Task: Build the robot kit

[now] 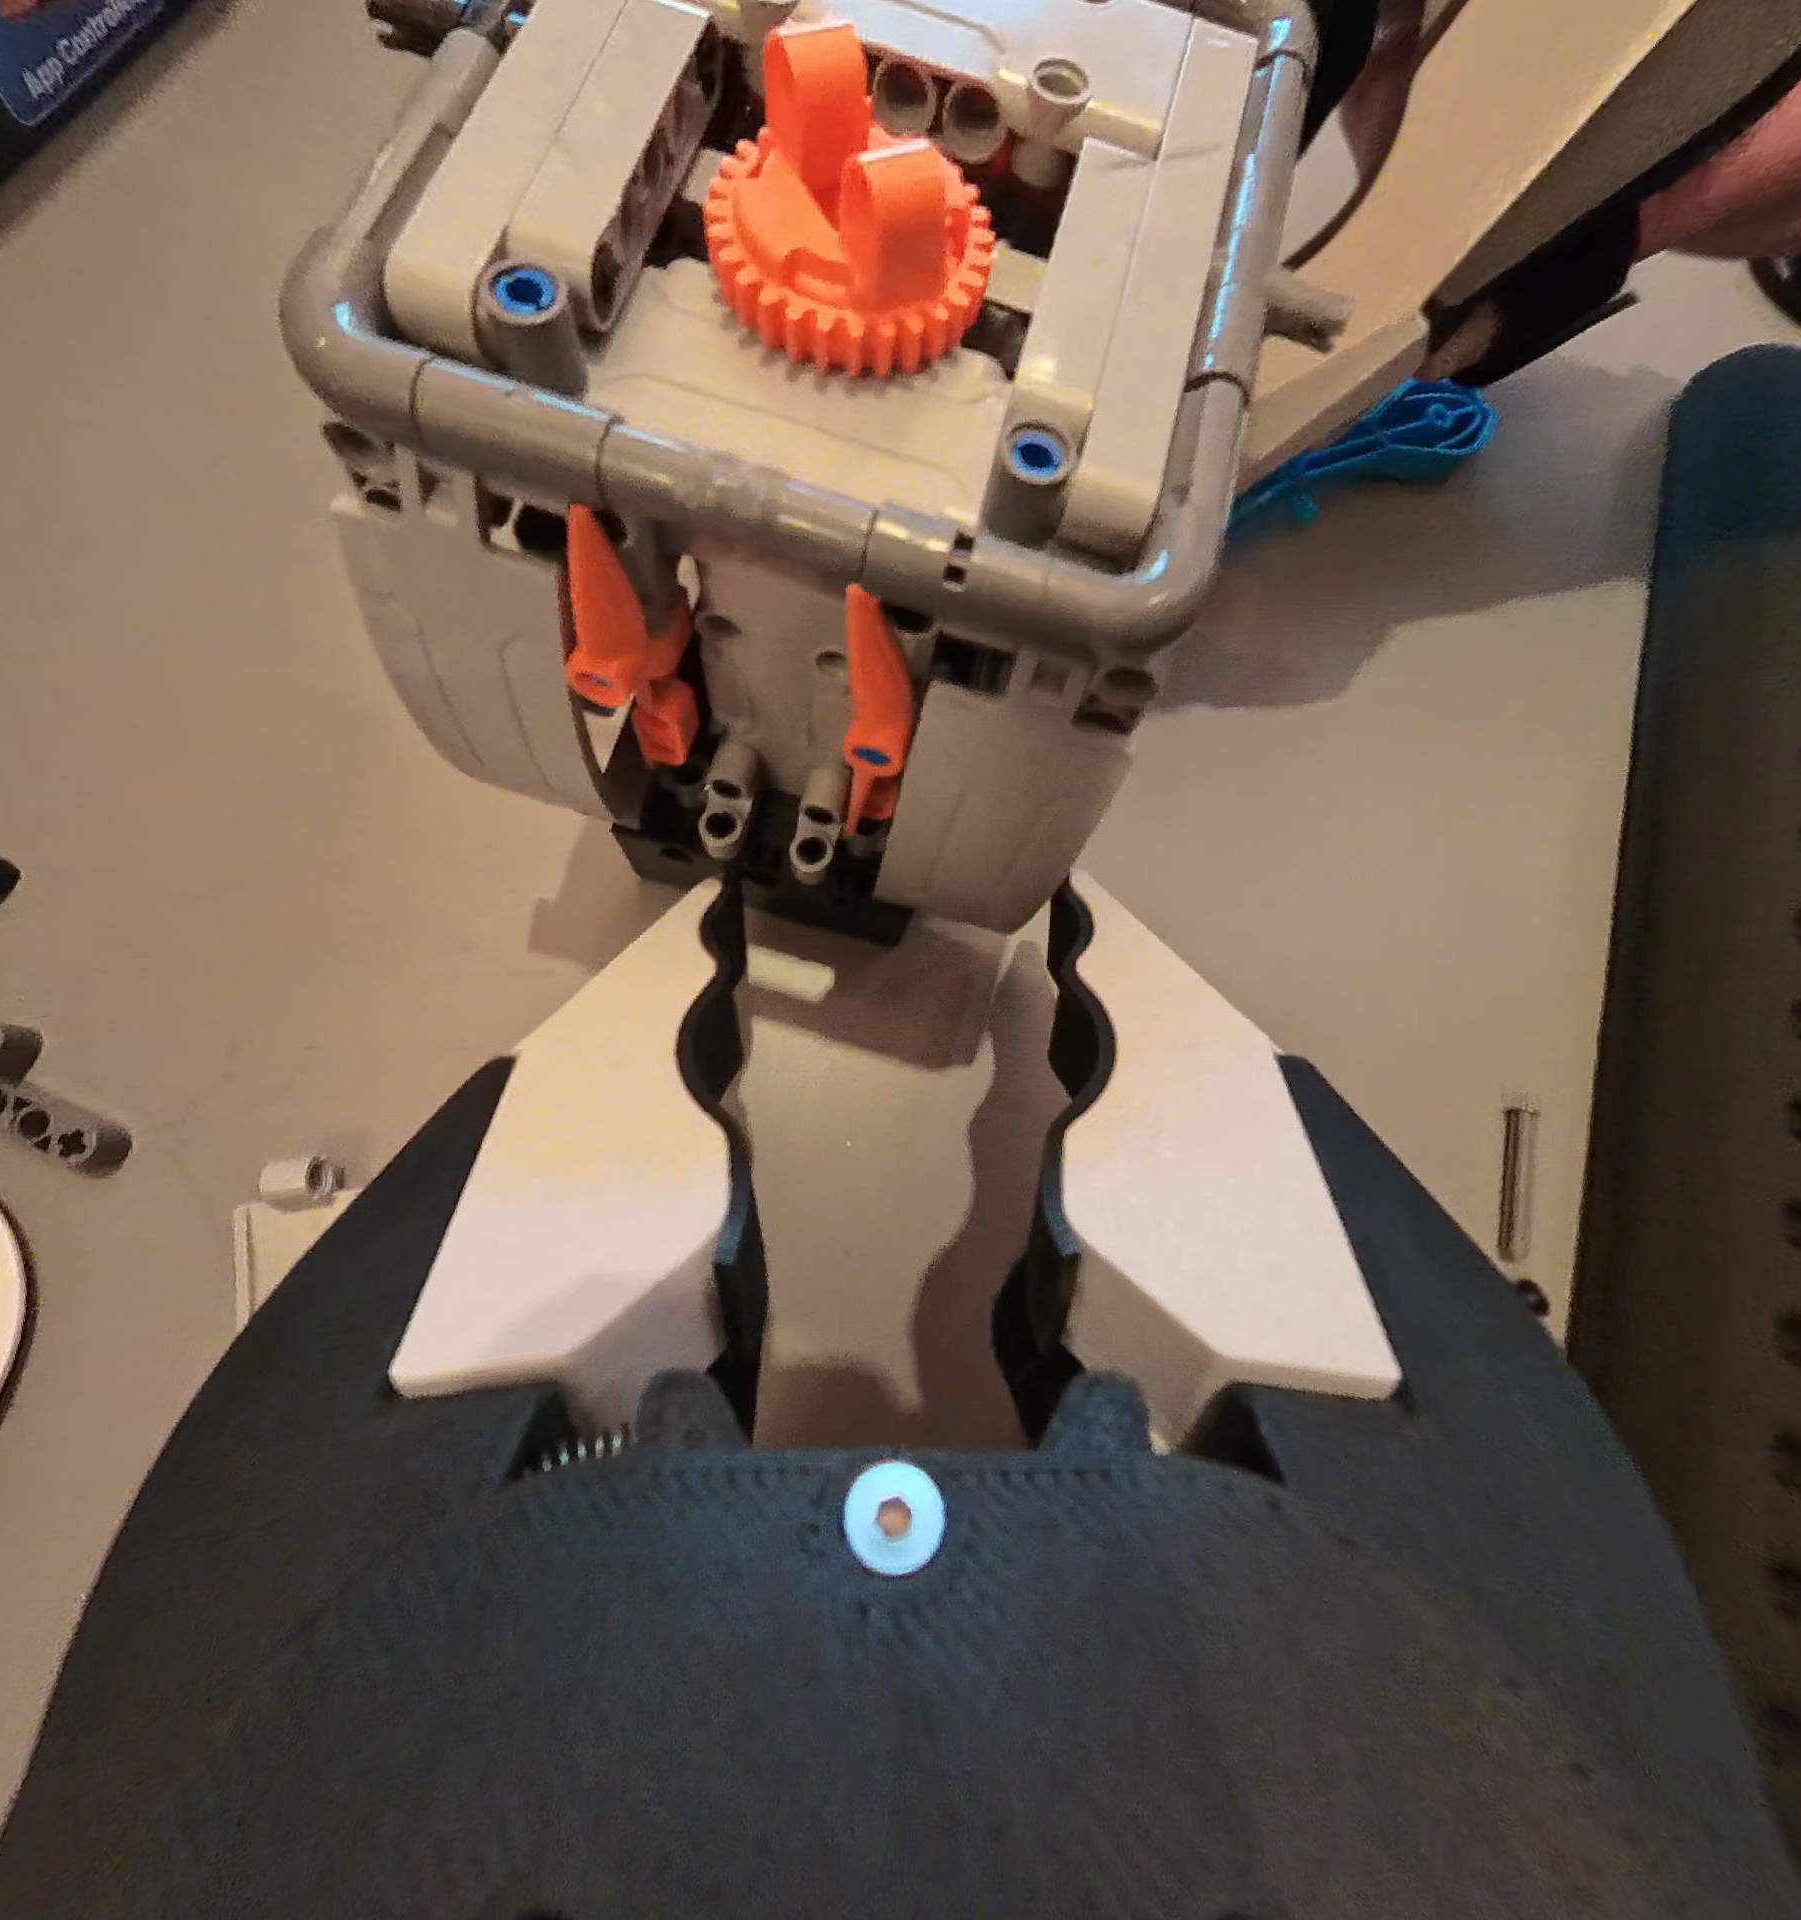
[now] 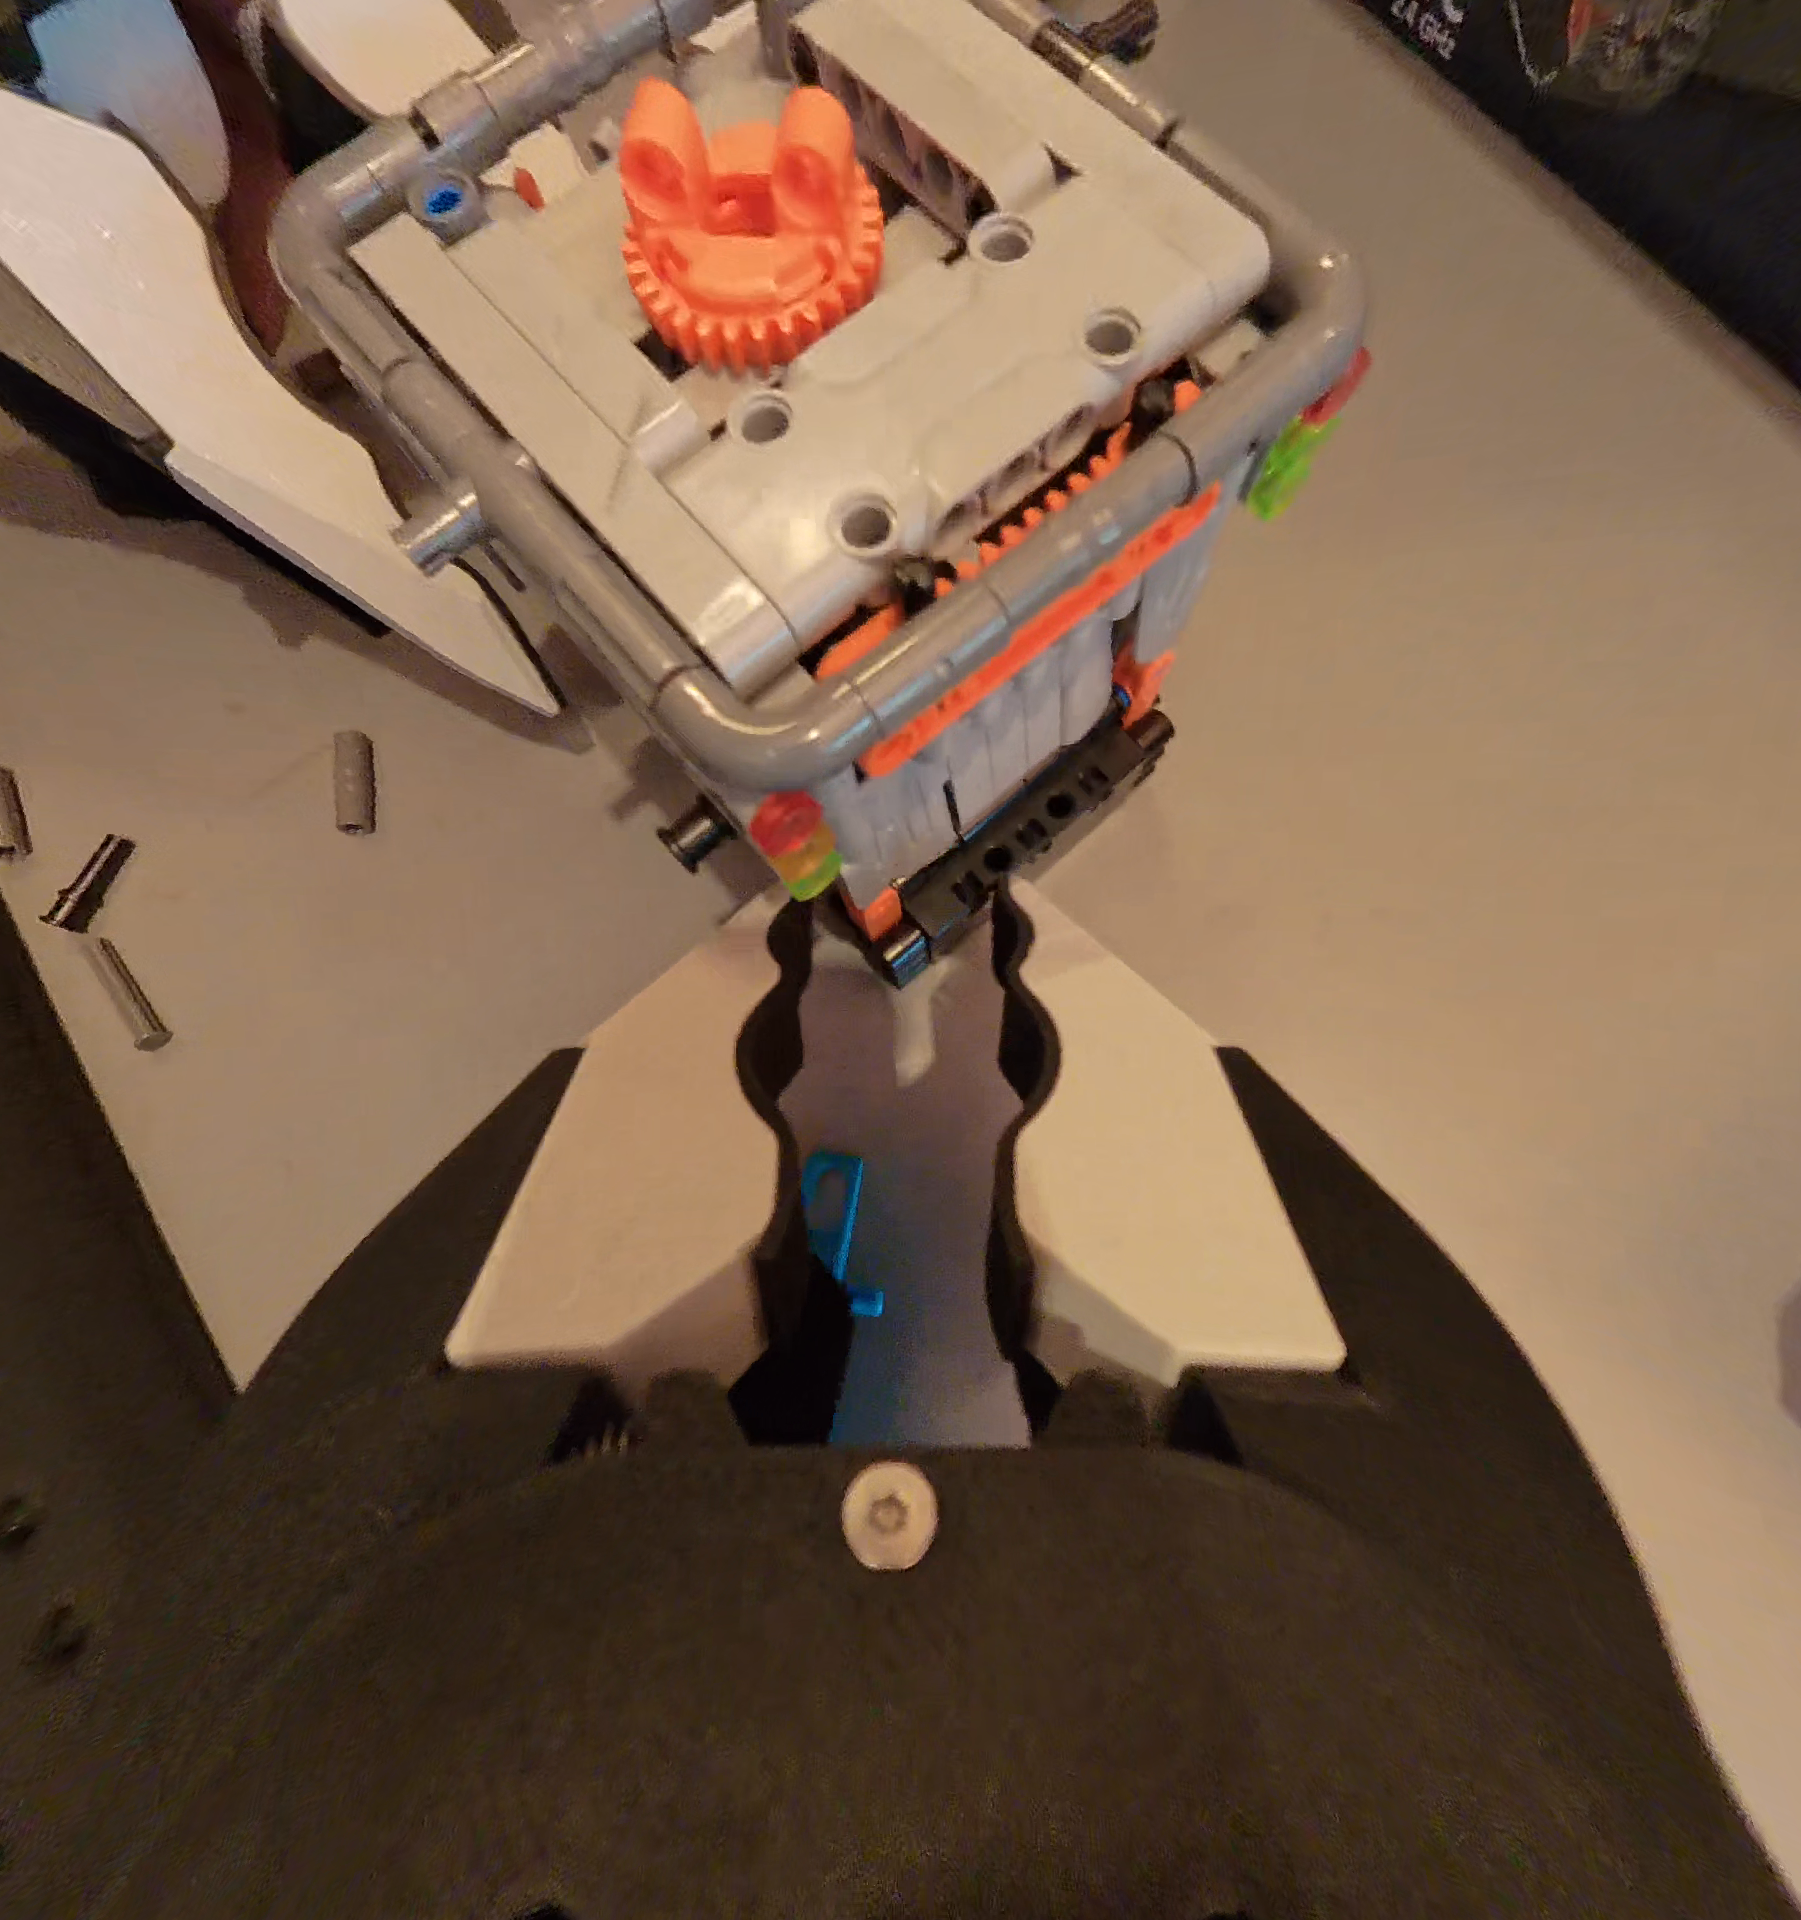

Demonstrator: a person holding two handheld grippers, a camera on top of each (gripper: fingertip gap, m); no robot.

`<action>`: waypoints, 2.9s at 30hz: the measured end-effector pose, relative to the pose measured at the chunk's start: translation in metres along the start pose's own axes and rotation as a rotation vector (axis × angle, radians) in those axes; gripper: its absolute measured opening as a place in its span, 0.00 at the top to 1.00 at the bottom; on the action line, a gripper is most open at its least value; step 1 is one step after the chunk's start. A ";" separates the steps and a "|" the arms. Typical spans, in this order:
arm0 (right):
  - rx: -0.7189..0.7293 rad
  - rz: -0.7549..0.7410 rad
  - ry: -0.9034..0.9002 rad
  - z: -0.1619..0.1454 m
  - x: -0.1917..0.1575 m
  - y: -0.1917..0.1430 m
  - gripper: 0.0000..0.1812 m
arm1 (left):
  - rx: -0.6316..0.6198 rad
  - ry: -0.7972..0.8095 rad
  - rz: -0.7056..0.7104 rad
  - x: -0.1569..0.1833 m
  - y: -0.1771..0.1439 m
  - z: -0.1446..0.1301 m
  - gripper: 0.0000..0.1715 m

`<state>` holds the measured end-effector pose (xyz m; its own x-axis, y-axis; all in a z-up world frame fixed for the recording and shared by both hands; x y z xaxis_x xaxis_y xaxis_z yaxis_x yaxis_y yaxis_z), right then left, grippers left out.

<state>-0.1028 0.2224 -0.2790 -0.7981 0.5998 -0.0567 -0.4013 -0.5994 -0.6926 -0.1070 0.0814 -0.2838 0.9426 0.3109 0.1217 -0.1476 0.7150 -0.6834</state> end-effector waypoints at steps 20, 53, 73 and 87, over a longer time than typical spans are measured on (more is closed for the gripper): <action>-0.129 0.028 -0.055 0.015 -0.006 -0.012 0.92 | -0.083 0.021 0.014 0.005 -0.006 0.007 0.78; -0.356 0.303 0.046 0.062 0.022 -0.010 0.93 | -0.136 -0.137 -0.311 -0.012 -0.019 0.015 0.82; -0.476 0.339 0.032 0.065 0.022 -0.012 0.94 | -0.157 -0.060 -0.360 -0.002 -0.015 0.013 0.90; -0.547 0.419 0.114 0.065 0.021 -0.012 0.94 | -0.223 -0.096 -0.525 0.000 -0.017 0.013 0.98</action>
<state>-0.1439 0.2080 -0.2250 -0.7719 0.4460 -0.4530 0.2384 -0.4576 -0.8566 -0.1089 0.0777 -0.2630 0.8395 0.0131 0.5432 0.4091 0.6427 -0.6477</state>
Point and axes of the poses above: each gripper's, where its closed fingertips meet, y out along the fingers, z out of its top, x = y × z across the jaws, the point moved 5 cm from there along -y, back along the fingers, and after that the axes turned 1 degree about -z, right-handed, at the moved point
